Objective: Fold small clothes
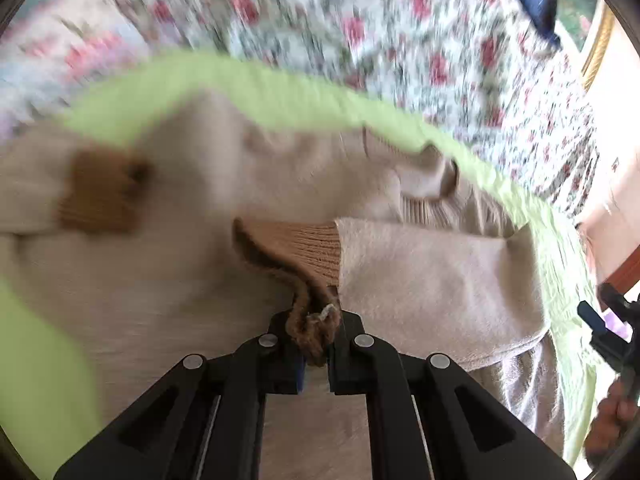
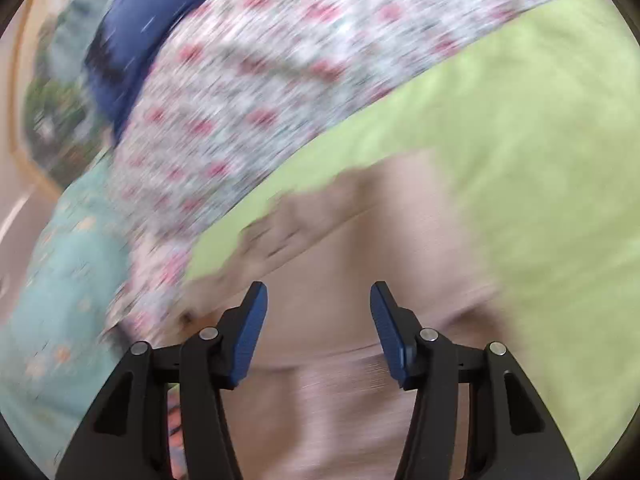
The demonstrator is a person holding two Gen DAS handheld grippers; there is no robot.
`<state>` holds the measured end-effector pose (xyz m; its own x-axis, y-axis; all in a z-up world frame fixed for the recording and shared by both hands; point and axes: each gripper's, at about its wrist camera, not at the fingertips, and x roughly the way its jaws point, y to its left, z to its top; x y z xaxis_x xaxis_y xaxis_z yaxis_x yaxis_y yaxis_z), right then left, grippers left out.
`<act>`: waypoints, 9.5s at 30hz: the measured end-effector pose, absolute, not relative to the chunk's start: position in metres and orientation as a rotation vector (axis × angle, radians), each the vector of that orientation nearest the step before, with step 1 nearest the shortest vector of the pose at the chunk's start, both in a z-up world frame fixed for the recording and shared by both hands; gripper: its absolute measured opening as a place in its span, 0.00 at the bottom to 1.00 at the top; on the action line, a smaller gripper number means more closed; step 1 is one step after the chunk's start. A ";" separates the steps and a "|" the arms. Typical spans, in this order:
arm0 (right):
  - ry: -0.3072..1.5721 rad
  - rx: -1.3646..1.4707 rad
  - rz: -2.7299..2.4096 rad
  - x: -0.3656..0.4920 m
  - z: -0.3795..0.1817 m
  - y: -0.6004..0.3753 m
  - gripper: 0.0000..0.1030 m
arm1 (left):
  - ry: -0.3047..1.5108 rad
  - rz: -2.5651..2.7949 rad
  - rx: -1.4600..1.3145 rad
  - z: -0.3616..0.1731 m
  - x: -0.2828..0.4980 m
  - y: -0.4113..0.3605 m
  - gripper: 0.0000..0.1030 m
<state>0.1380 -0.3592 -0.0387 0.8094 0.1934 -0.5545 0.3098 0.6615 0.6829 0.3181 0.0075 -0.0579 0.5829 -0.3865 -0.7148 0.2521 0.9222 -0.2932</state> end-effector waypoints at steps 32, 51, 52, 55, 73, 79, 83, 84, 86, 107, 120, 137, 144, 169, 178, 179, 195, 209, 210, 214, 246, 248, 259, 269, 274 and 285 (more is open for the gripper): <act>0.990 0.458 -0.102 0.219 -0.098 -0.335 0.38 | 0.941 -0.397 -0.104 -0.085 0.302 0.006 0.11; 0.876 0.697 0.099 0.151 -0.057 -0.277 0.50 | 0.795 -0.106 0.269 -0.048 0.347 0.073 0.96; 0.882 0.701 0.104 0.150 -0.059 -0.275 0.50 | 0.797 -0.097 0.285 -0.052 0.358 0.072 0.96; 0.897 0.704 0.103 0.145 -0.062 -0.272 0.50 | 0.832 -0.081 0.284 -0.066 0.384 0.077 0.76; 0.790 0.748 0.033 0.104 -0.049 -0.302 0.50 | 0.739 -0.535 -0.111 0.022 0.280 -0.007 0.12; 0.774 0.762 -0.004 0.088 -0.054 -0.324 0.50 | 0.827 -0.653 -0.028 -0.015 0.268 -0.117 0.12; 0.776 0.780 -0.024 0.085 -0.059 -0.335 0.50 | 0.907 -0.652 0.014 -0.055 0.279 -0.158 0.12; 0.776 0.782 -0.024 0.087 -0.059 -0.336 0.50 | 0.928 -0.651 0.025 -0.065 0.284 -0.164 0.15; 0.774 0.783 -0.016 0.090 -0.059 -0.335 0.50 | 0.962 -0.641 0.049 -0.081 0.286 -0.169 0.22; 0.919 0.716 0.127 0.248 -0.087 -0.280 0.13 | 0.926 -0.068 -0.078 -0.067 0.284 0.083 0.72; 0.721 0.579 -0.030 0.185 -0.022 -0.361 0.07 | 0.891 0.116 -0.044 -0.071 0.301 0.070 0.71; 0.756 0.592 0.248 0.216 -0.006 -0.286 0.66 | 0.887 0.042 -0.223 -0.076 0.290 0.090 0.73; 0.928 0.614 0.613 0.351 -0.032 -0.154 0.77 | 0.870 -0.004 -0.304 -0.077 0.286 0.099 0.74; 0.869 0.728 0.612 0.401 -0.038 -0.146 0.84 | 0.848 -0.088 -0.357 -0.076 0.264 0.118 0.75; 0.799 0.522 0.137 0.255 -0.032 -0.299 0.83 | 0.832 -0.123 -0.299 -0.047 0.290 0.108 0.77; 0.819 0.498 0.078 0.242 -0.037 -0.313 0.83 | 0.841 -0.125 -0.274 -0.046 0.300 0.102 0.77; 0.857 0.309 -0.132 0.217 -0.054 -0.335 0.09 | 0.901 -0.030 -0.081 -0.076 0.322 0.086 0.88; 0.868 0.435 -0.098 0.121 -0.046 -0.324 0.40 | 0.920 -0.074 -0.061 -0.058 0.284 0.083 0.89; 0.866 0.448 -0.080 0.109 -0.044 -0.322 0.40 | 0.926 -0.113 -0.074 -0.056 0.270 0.085 0.89; 0.883 0.505 -0.023 0.060 -0.049 -0.314 0.40 | 0.955 -0.236 -0.132 -0.053 0.213 0.097 0.89; 0.951 0.764 0.366 -0.094 -0.105 -0.288 0.53 | 1.102 -0.699 -0.287 -0.096 0.001 0.103 0.64; 0.971 0.697 0.314 -0.094 -0.103 -0.286 0.24 | 1.097 -0.685 -0.265 -0.097 -0.001 0.110 0.51; 0.957 0.572 0.246 -0.125 -0.076 -0.316 0.08 | 1.007 -0.670 -0.153 -0.078 -0.013 0.129 0.06; 0.939 0.741 0.338 -0.124 -0.111 -0.318 0.28 | 1.123 -0.713 -0.242 -0.110 -0.004 0.128 0.29; 0.913 0.712 0.341 -0.127 -0.106 -0.306 0.08 | 1.075 -0.715 -0.213 -0.107 -0.008 0.118 0.07; 0.680 0.778 0.402 -0.125 -0.050 -0.323 0.08 | 0.906 -0.727 -0.288 -0.049 -0.017 0.138 0.05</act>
